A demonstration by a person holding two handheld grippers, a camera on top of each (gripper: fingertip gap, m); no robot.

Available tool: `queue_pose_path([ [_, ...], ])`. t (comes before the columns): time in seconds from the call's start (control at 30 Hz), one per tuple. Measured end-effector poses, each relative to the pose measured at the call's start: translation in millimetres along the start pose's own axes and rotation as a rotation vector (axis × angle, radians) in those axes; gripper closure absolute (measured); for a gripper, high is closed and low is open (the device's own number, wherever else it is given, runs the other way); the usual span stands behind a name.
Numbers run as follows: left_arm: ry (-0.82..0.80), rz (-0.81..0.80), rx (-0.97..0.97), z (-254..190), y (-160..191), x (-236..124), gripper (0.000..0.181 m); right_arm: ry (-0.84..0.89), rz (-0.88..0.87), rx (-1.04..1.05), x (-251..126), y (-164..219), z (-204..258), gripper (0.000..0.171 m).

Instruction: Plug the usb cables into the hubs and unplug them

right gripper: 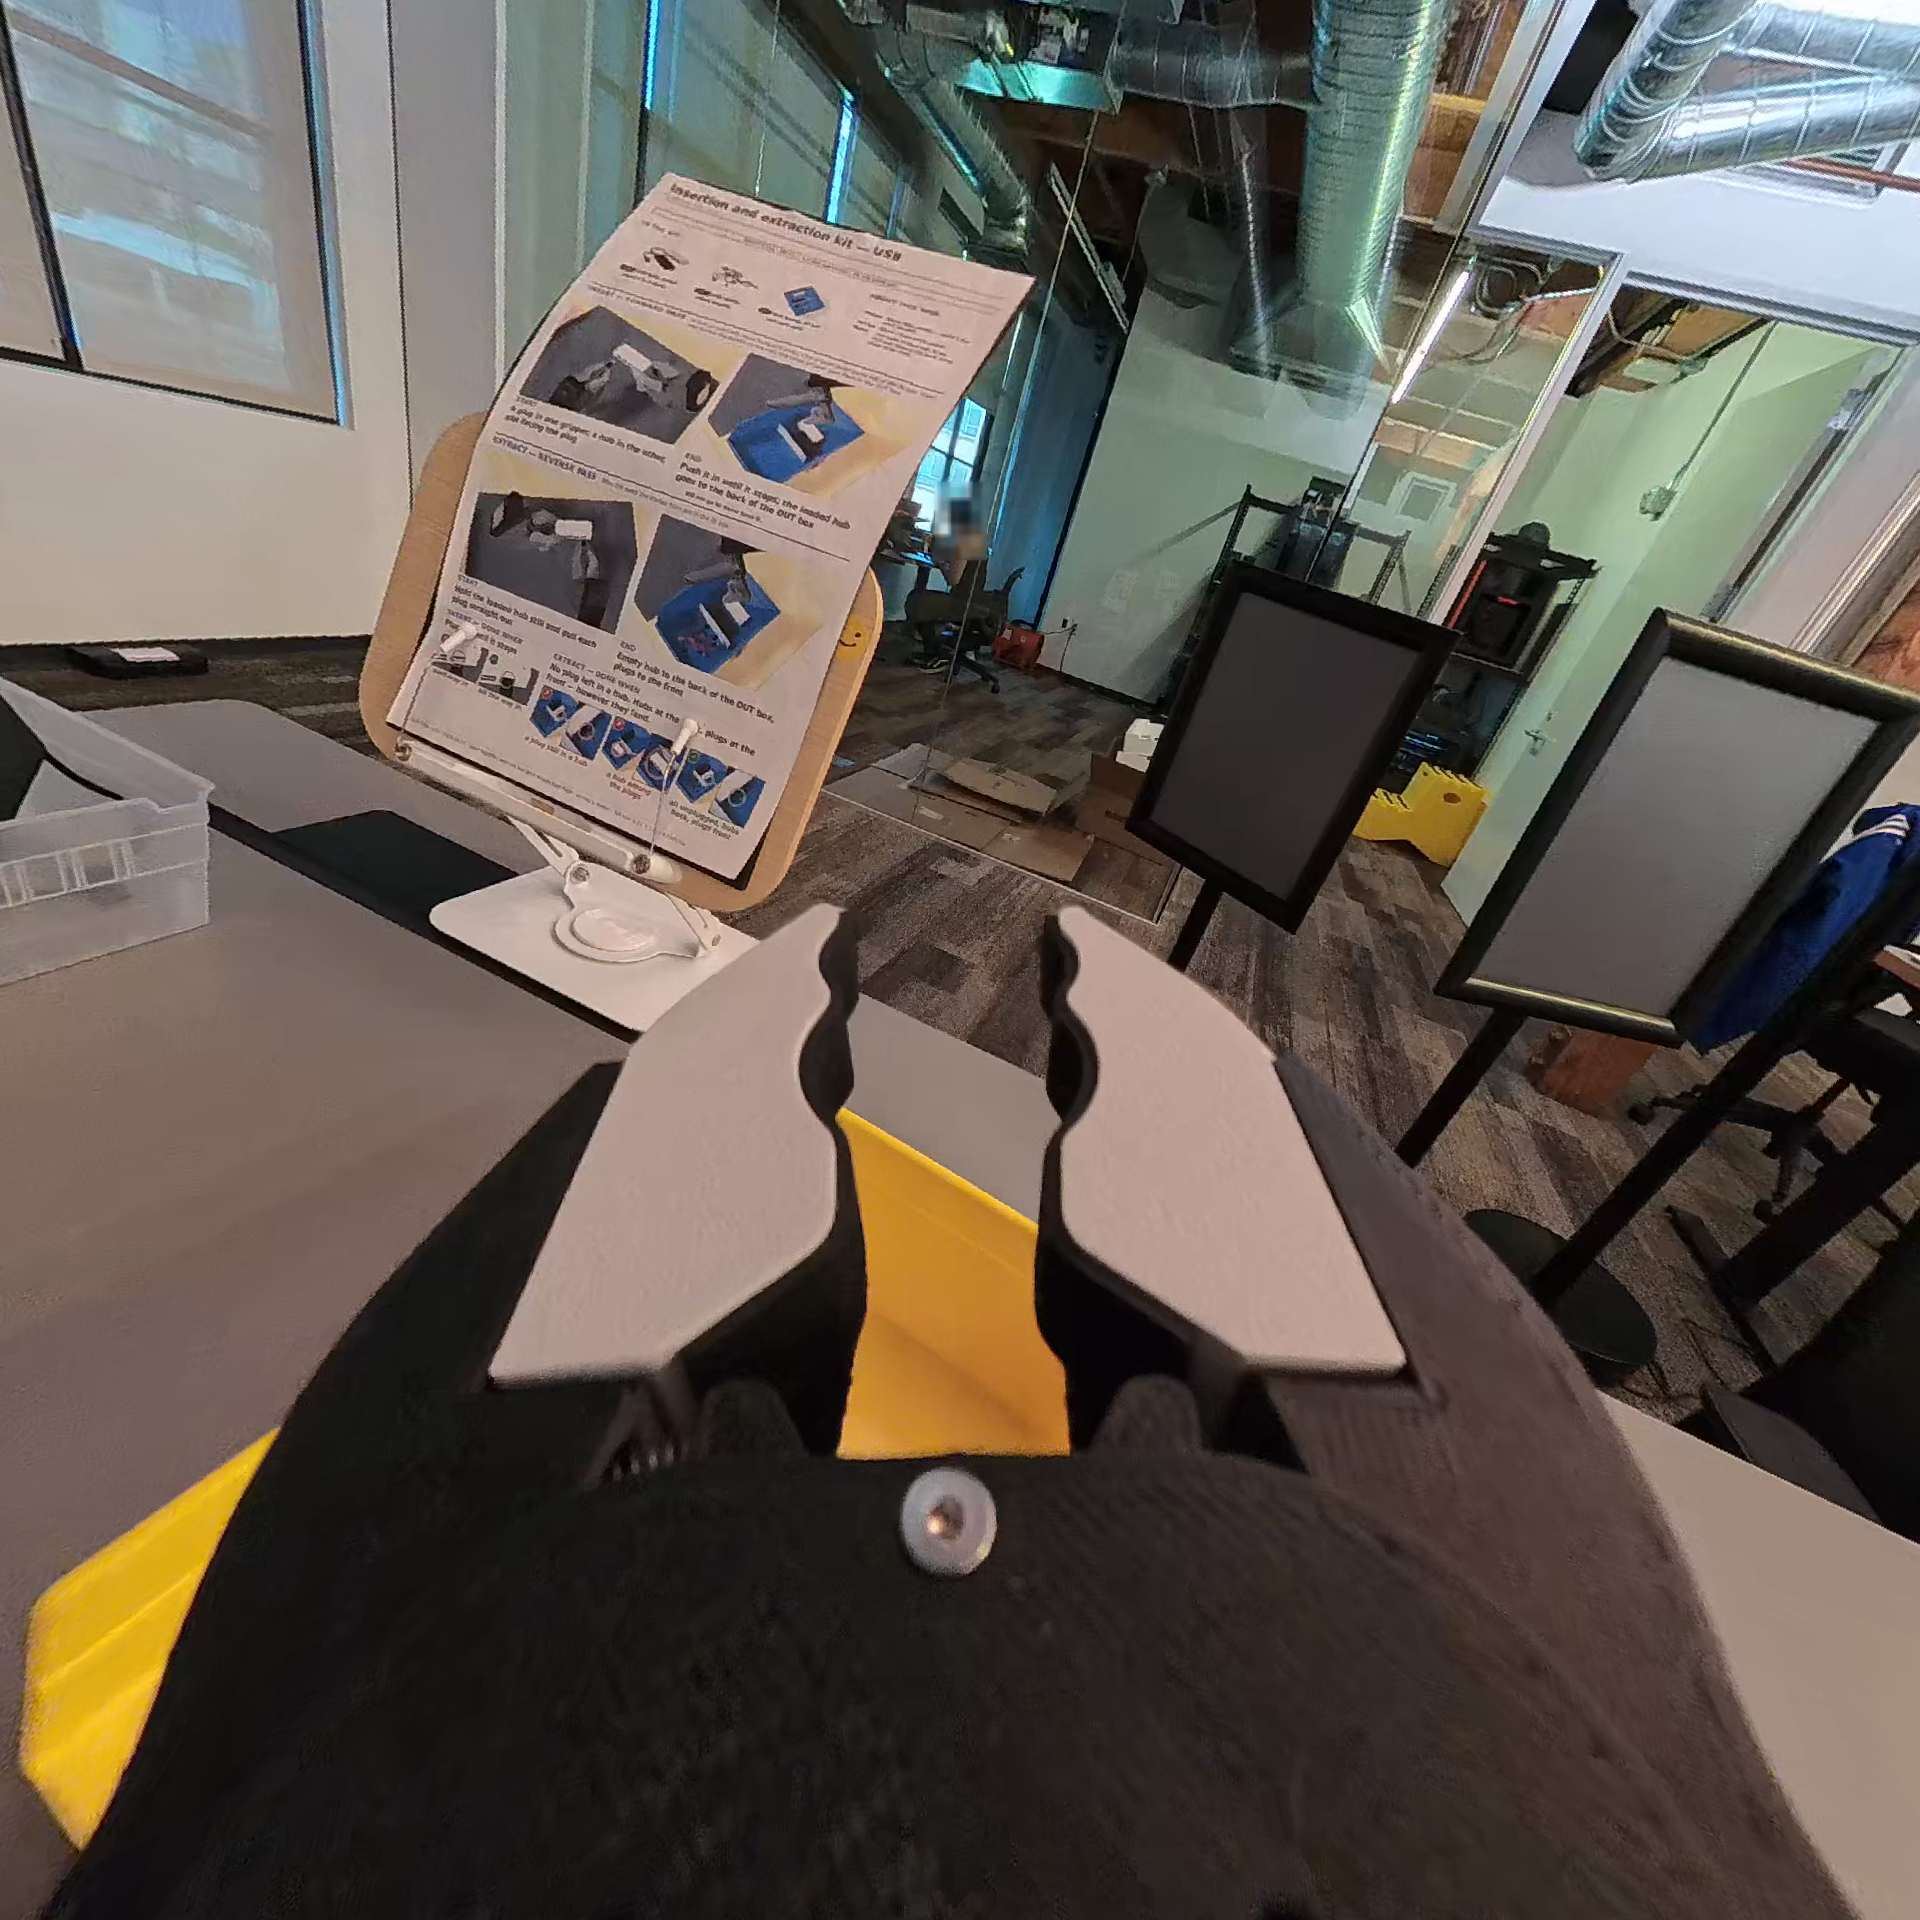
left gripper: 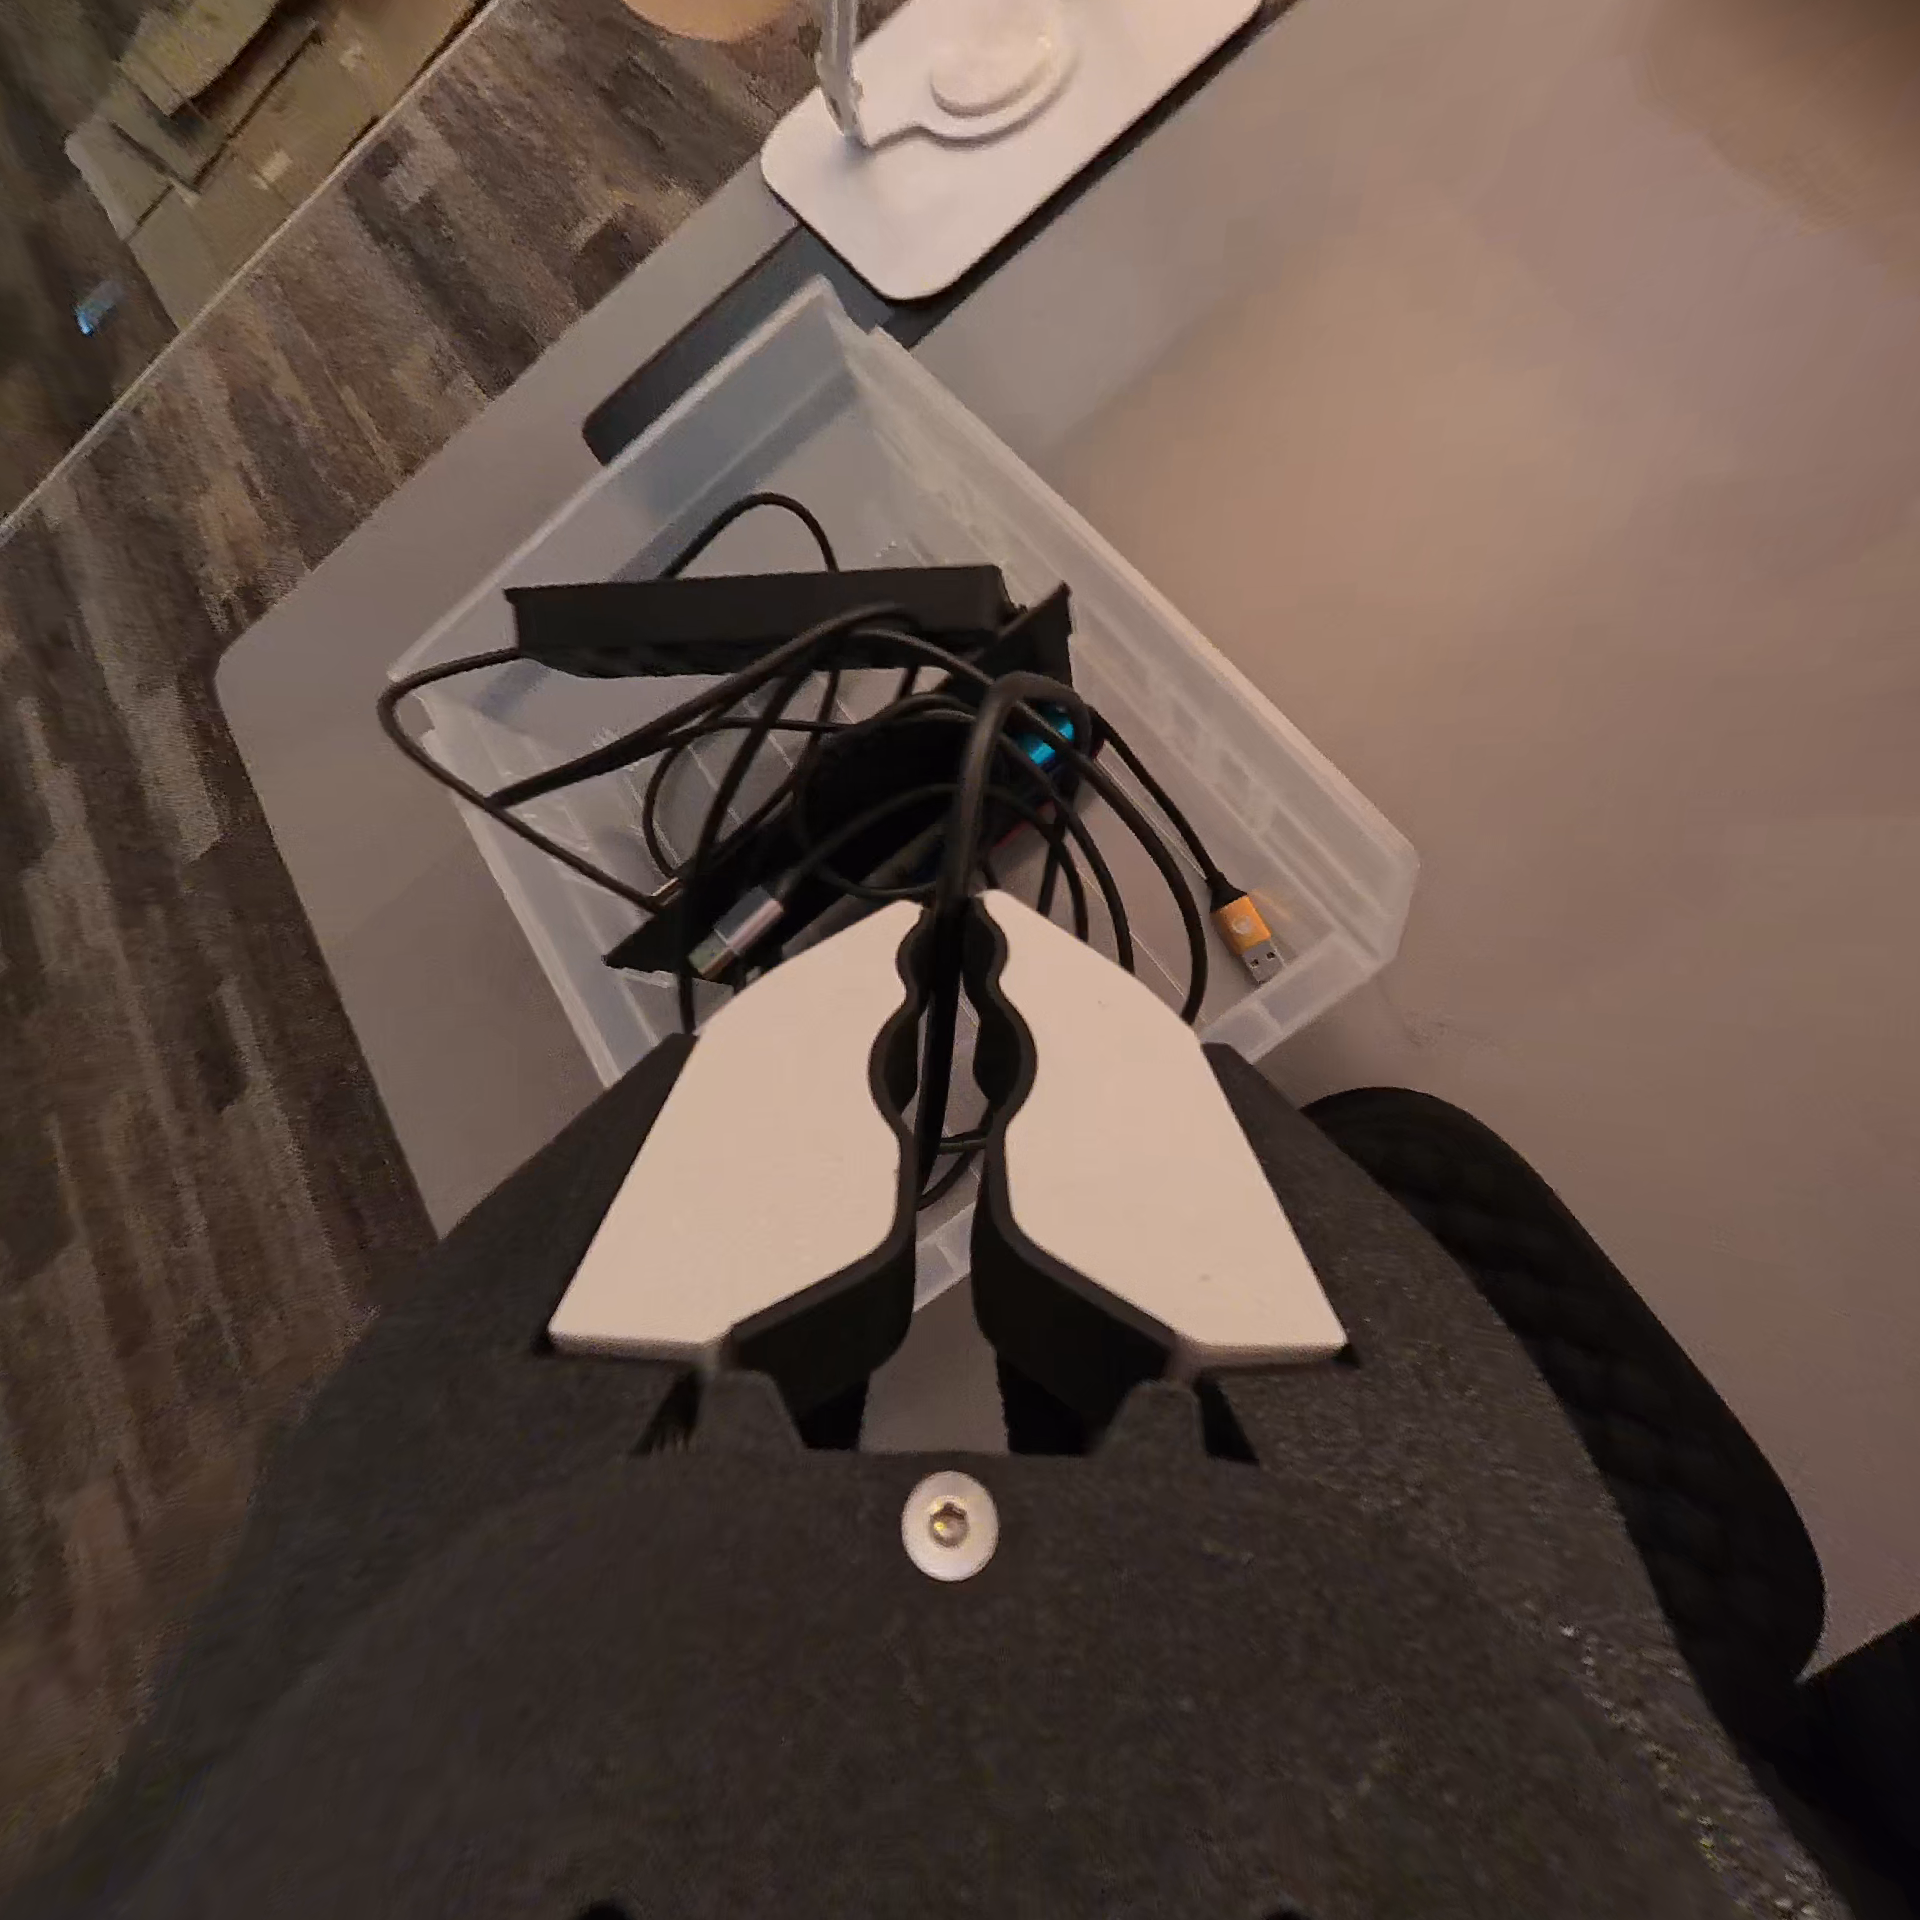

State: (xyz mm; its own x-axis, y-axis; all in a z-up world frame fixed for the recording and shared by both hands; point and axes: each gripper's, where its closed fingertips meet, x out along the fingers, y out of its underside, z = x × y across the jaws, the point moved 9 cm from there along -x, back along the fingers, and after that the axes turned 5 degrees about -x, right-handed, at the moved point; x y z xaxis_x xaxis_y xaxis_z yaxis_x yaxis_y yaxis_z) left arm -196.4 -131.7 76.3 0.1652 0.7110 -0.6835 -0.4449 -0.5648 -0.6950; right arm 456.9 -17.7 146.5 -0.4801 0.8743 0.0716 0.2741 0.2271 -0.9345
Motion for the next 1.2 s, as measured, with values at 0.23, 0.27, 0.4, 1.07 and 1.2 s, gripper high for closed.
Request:
queue_pose_path([
  [0.23,0.048,0.014,-0.042,4.9,2.5,-0.8,0.176,0.006,0.033,0.015,-2.8,8.3,-7.6,0.137],
  [0.27,0.049,0.039,-0.034,2.2,7.0,5.3,0.176,0.006,0.037,0.016,-3.1,9.1,-8.5,0.137],
  [0.4,0.117,0.097,-0.046,-13.6,22.9,32.5,0.175,0.003,0.057,0.024,-3.1,12.9,-10.4,0.137],
  [1.07,0.223,-0.022,-0.190,26.2,23.8,40.0,0.142,-0.011,0.157,0.009,4.6,28.8,-12.6,0.137],
  [1.2,0.294,-0.089,-0.199,36.2,11.7,43.9,0.141,-0.016,0.172,-0.006,5.1,29.8,-11.1,0.137],
])
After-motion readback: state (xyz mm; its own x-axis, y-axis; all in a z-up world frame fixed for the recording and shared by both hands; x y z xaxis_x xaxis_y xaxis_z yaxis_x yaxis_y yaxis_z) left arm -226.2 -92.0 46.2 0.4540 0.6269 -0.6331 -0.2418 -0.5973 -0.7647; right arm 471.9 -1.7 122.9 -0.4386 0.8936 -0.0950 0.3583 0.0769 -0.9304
